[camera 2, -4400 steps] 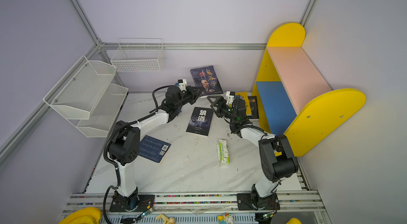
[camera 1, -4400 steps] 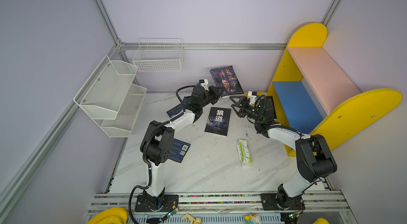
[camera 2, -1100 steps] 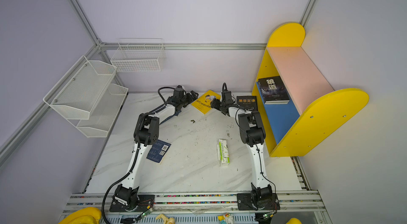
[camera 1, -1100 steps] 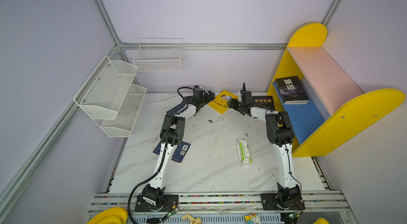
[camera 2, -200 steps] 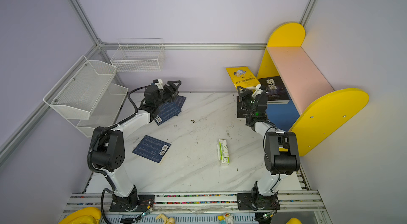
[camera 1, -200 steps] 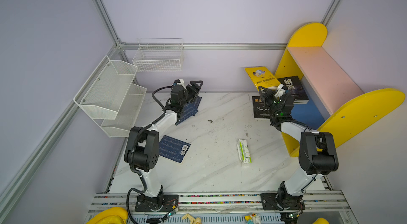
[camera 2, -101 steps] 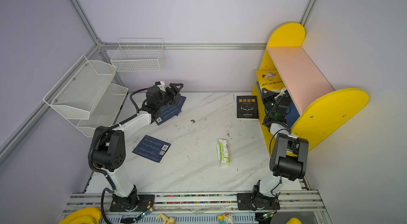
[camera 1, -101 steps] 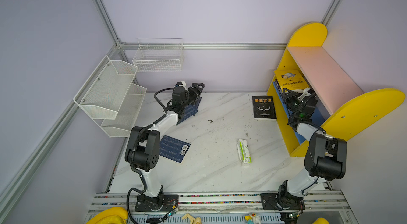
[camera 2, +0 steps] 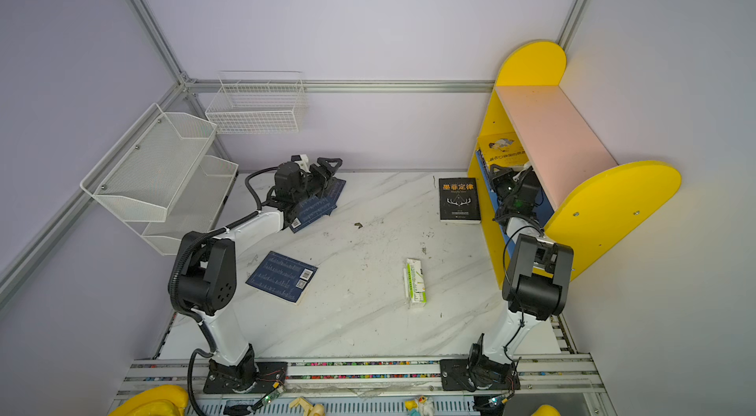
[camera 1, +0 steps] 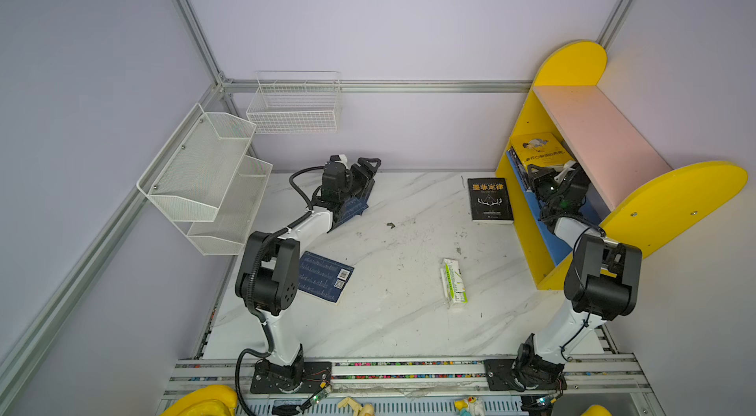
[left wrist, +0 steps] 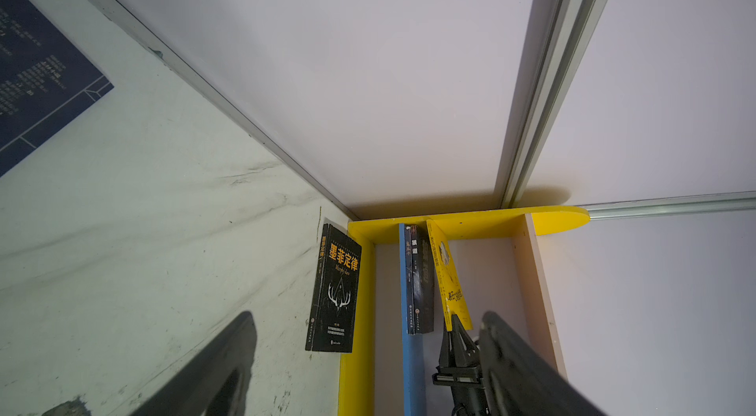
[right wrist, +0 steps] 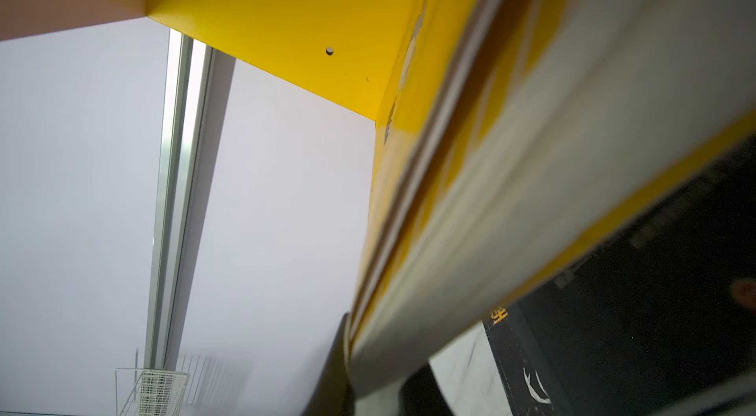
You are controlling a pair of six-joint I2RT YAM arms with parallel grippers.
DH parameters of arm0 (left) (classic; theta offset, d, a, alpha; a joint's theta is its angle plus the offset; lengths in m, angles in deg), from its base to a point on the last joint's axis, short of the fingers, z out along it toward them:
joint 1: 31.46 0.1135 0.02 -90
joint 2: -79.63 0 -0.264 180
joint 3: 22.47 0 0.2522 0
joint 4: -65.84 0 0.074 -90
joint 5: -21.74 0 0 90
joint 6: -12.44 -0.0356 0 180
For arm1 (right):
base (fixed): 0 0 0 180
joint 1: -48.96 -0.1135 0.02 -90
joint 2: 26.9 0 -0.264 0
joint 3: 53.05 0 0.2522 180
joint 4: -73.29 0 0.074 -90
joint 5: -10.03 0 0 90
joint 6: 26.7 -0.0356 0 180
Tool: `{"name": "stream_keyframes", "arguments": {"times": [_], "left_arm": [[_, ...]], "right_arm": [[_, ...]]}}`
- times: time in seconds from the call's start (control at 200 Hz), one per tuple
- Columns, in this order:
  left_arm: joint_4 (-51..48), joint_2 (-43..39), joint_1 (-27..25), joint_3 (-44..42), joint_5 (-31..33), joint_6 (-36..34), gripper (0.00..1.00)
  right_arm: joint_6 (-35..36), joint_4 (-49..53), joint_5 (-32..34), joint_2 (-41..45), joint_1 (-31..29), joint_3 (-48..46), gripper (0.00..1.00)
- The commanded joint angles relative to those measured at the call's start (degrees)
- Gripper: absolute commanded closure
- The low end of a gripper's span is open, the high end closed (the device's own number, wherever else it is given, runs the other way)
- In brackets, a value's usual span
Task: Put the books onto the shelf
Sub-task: 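Lower the yellow cartoon book onto the blue shelf beside the standing books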
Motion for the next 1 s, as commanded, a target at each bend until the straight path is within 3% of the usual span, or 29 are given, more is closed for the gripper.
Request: {"name": "stream_keyframes", "arguments": {"times": [0.0,0.485,0.99], "left_arm": [[2.9,-0.1,-0.1,-0.8,-0.9,0.6,0.16],[3.5,1.6,-0.1,0.2,-1.4,2.0,0.16],[4.5,1.6,-0.1,-1.5,-1.3,3.4,0.16]], "right_arm": [[1.5,-3.0,2.4,-3.0,-0.1,3.8,0.97],[0.9,-2.7,7.1,0.8,0.0,-1.6,0.98],[-0.1,2.7,3.3,-3.8,0.1,3.9,0.94]]}}
